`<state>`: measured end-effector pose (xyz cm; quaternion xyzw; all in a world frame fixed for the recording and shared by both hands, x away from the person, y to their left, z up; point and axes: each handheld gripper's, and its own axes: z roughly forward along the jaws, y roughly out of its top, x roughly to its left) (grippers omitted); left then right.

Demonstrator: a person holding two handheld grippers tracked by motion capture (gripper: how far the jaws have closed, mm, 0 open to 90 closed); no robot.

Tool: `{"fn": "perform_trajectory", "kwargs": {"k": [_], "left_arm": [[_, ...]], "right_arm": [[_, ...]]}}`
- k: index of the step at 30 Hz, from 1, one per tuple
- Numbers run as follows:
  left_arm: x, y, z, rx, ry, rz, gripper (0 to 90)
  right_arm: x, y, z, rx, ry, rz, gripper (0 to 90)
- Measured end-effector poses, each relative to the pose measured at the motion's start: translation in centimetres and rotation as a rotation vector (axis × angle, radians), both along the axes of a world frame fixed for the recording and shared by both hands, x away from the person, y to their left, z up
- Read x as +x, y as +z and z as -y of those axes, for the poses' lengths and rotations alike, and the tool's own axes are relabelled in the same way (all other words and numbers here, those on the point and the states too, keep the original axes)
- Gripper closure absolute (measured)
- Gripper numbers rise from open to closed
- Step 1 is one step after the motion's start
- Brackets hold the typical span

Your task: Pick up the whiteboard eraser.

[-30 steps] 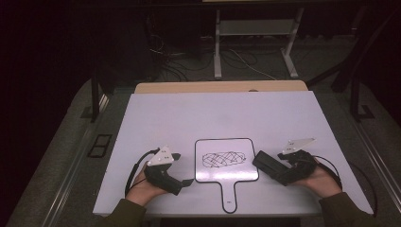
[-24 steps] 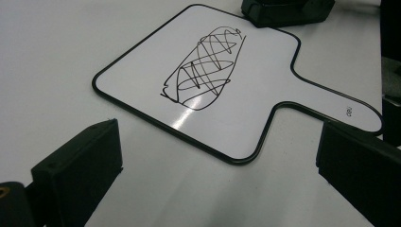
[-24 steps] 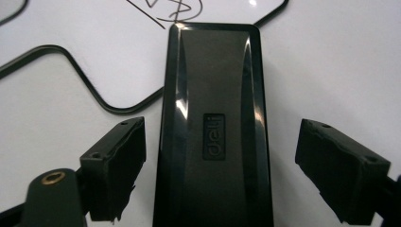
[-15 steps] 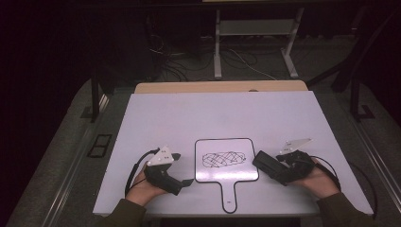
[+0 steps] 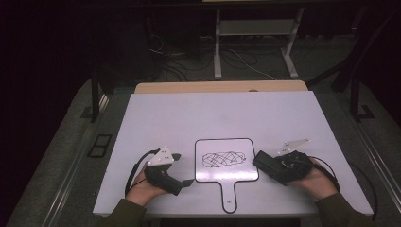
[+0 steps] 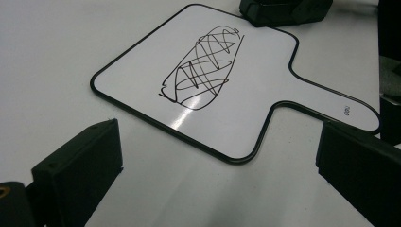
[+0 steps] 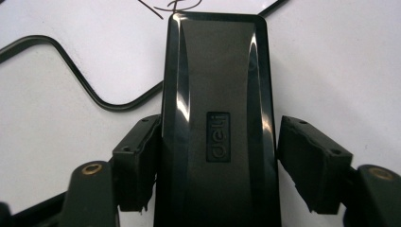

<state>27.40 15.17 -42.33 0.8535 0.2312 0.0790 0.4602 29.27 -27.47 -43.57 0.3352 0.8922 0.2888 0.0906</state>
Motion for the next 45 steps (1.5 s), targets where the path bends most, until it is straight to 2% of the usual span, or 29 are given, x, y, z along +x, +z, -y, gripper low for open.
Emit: {"fn": "perform_trajectory", "kwargs": {"k": [6, 10, 27, 31, 37, 45], "left_arm": [[-0.01, 0.01, 0.02, 0.001, -0.002, 0.000, 0.3], [-0.02, 0.03, 0.00, 0.001, -0.003, -0.002, 0.3], [-0.08, 0.09, 0.01, 0.002, -0.007, -0.001, 0.4], [-0.10, 0.09, 0.03, 0.000, -0.007, -0.001, 0.4], [-0.12, 0.08, 0.05, -0.001, -0.007, -0.002, 0.4], [-0.13, 0.08, 0.04, -0.002, -0.008, -0.003, 0.4]], "right_arm": [[-0.02, -0.09, -0.09, -0.008, 0.006, 0.001, 33.1], [-0.07, -0.05, -0.19, -0.003, 0.010, -0.007, 37.3], [-0.10, 0.01, -0.47, -0.027, 0.013, 0.005, 38.2], [-0.07, 0.02, -0.43, -0.024, 0.011, -0.001, 38.3], [0.29, 0.13, -0.19, -0.006, 0.013, -0.034, 38.5], [0.21, 0.64, -0.20, 0.003, 0.030, -0.013, 38.8]]}}
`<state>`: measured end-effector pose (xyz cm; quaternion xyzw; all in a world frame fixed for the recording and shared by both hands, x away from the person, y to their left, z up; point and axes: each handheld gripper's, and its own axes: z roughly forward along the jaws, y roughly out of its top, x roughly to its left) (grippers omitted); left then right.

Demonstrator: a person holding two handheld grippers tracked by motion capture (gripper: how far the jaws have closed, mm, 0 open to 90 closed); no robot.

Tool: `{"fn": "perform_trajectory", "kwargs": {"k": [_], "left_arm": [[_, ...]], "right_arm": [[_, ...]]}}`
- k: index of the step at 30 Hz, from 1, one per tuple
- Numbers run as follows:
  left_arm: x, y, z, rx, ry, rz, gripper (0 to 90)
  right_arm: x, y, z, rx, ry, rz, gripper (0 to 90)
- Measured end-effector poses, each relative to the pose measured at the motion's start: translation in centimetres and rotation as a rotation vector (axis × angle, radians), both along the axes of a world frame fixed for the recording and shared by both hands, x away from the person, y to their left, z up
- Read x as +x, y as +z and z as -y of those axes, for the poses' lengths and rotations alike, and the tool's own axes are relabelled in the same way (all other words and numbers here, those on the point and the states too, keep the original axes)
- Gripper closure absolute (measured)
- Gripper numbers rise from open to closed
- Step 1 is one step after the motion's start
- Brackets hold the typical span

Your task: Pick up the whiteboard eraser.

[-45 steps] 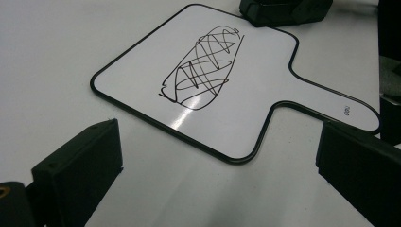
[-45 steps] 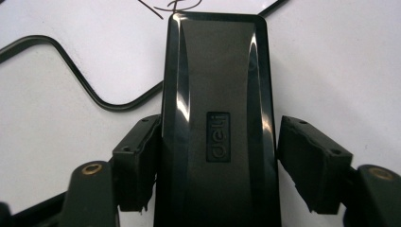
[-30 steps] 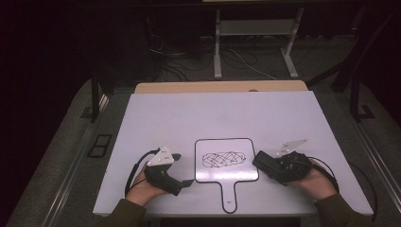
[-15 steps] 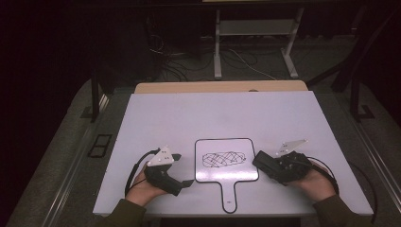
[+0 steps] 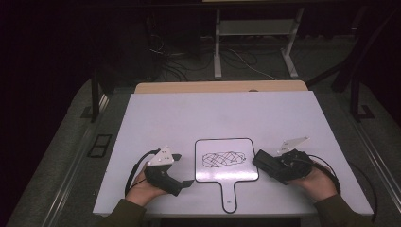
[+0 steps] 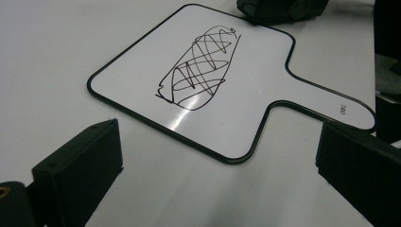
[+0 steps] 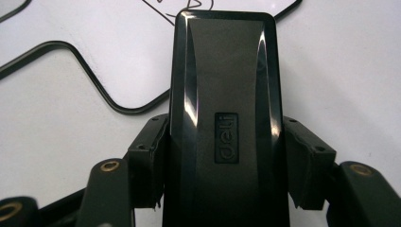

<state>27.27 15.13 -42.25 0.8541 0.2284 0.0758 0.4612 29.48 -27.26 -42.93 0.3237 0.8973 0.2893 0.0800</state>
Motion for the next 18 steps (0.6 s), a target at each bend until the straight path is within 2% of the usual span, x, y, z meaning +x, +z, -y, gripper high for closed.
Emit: {"fn": "perform_trajectory", "kwargs": {"k": [5, 18], "left_arm": [[0.00, -0.02, 0.00, -0.001, -0.001, 0.000, 0.4], [0.16, -0.06, -0.14, -0.013, 0.001, -0.004, 0.4]], "right_arm": [[0.00, 0.18, 0.11, 0.003, -0.006, -0.015, 38.8], [0.36, 0.82, 0.46, 0.022, -0.018, -0.008, 38.7]]}}
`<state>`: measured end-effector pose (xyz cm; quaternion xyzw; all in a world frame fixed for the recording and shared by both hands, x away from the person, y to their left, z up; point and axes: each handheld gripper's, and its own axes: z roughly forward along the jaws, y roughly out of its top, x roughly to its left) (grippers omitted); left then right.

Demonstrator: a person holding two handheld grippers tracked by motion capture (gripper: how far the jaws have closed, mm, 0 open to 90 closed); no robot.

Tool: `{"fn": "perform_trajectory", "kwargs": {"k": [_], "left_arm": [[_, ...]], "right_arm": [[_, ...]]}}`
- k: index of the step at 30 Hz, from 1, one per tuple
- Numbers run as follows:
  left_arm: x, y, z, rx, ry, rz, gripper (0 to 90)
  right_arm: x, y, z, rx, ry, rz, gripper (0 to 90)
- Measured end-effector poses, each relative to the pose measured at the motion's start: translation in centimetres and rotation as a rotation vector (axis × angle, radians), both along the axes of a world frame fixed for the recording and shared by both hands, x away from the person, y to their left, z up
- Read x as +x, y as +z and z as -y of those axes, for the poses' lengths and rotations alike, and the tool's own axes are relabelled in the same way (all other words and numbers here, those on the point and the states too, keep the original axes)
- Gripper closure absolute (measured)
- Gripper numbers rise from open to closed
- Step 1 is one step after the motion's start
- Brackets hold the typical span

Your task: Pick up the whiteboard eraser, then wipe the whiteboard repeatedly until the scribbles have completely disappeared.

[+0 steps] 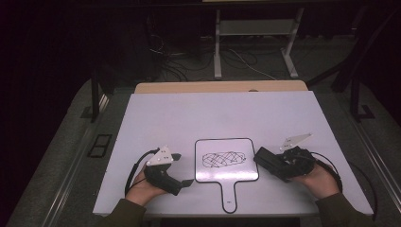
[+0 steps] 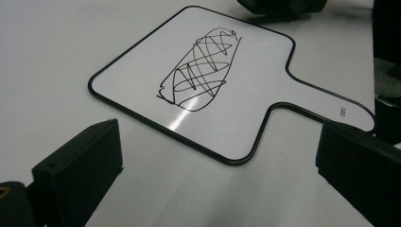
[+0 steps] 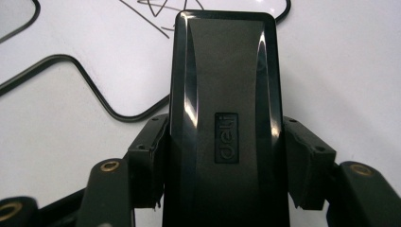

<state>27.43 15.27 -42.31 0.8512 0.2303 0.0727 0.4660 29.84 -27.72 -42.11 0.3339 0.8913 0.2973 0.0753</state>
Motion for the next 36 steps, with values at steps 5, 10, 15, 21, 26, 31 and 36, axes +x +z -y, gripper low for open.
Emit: {"fn": "perform_trajectory", "kwargs": {"k": [5, 10, 15, 21, 26, 31, 36], "left_arm": [[0.1, -0.1, 0.0, -0.001, -0.001, -0.008, 0.4], [0.1, -0.1, 0.1, 0.003, -0.005, -0.005, 0.4], [0.0, -0.1, 0.2, 0.013, -0.013, 0.000, 0.4], [0.0, -0.1, 0.3, -0.005, -0.003, -0.005, 0.4], [-0.1, -0.2, 0.4, -0.014, 0.002, -0.008, 0.4], [-0.1, -0.2, 0.5, -0.013, 0.000, -0.007, 0.4], [-0.1, -0.2, 0.4, -0.017, 0.000, -0.009, 0.4]], "right_arm": [[0.3, 0.4, -0.1, 0.015, -0.006, -0.003, 38.7], [0.6, 0.9, -0.4, 0.020, 0.001, 0.006, 38.7], [0.8, 1.2, -1.0, 0.036, 0.011, 0.002, 38.7], [1.4, 1.8, -2.2, 0.058, 0.038, 0.006, 38.7], [2.0, 2.0, -3.5, 0.059, 0.058, 0.013, 38.7], [2.7, 2.1, -4.6, 0.060, 0.071, 0.018, 38.7], [3.6, 2.2, -5.7, 0.067, 0.082, 0.018, 38.7]]}}
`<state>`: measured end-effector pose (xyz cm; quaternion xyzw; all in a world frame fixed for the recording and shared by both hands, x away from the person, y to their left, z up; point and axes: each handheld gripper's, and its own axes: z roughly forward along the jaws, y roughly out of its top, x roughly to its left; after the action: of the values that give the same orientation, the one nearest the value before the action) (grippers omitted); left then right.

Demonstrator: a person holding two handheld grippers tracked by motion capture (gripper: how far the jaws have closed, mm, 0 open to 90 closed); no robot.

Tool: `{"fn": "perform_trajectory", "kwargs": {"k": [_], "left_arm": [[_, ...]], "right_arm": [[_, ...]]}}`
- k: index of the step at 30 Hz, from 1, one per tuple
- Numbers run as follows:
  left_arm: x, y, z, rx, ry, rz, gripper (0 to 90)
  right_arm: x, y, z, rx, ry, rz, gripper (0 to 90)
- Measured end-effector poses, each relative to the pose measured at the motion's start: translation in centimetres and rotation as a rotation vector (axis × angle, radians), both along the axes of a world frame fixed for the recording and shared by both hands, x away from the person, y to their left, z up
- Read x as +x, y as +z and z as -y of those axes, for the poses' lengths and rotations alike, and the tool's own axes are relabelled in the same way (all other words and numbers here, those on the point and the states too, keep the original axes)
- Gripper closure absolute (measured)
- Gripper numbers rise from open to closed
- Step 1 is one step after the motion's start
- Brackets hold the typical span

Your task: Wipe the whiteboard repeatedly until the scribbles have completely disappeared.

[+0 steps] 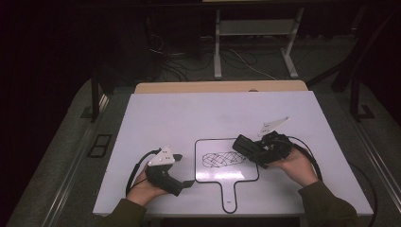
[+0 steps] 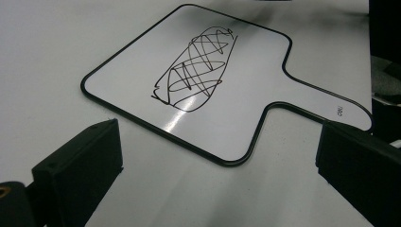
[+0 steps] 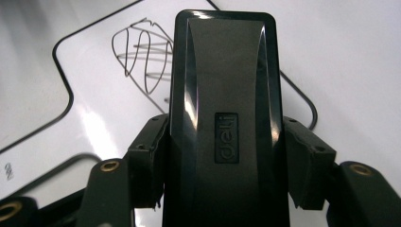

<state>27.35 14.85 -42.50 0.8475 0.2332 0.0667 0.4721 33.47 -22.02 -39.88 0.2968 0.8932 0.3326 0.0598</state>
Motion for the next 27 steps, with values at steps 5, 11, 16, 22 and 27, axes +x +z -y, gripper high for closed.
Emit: {"fn": "perform_trajectory", "kwargs": {"k": [5, 11, 16, 22, 27], "left_arm": [[0.0, 0.0, 0.0, -0.005, 0.003, 0.002, 0.4], [0.1, 0.0, 0.0, -0.004, 0.004, 0.001, 0.4], [0.1, 0.0, -0.1, -0.005, 0.000, 0.002, 0.4], [0.1, 0.0, -0.1, -0.004, -0.002, 0.000, 0.4], [0.1, 0.0, 0.0, -0.004, -0.001, -0.005, 0.4]], "right_arm": [[0.9, -0.2, -1.2, -0.005, 0.008, 0.008, 38.7], [2.0, -0.6, -2.7, -0.021, 0.017, -0.003, 38.7], [2.7, -1.3, -4.0, -0.037, 0.032, -0.009, 38.7], [3.0, -2.2, -5.3, -0.079, 0.062, -0.008, 38.7], [3.2, -2.7, -5.7, -0.099, 0.073, -0.004, 38.7]]}}
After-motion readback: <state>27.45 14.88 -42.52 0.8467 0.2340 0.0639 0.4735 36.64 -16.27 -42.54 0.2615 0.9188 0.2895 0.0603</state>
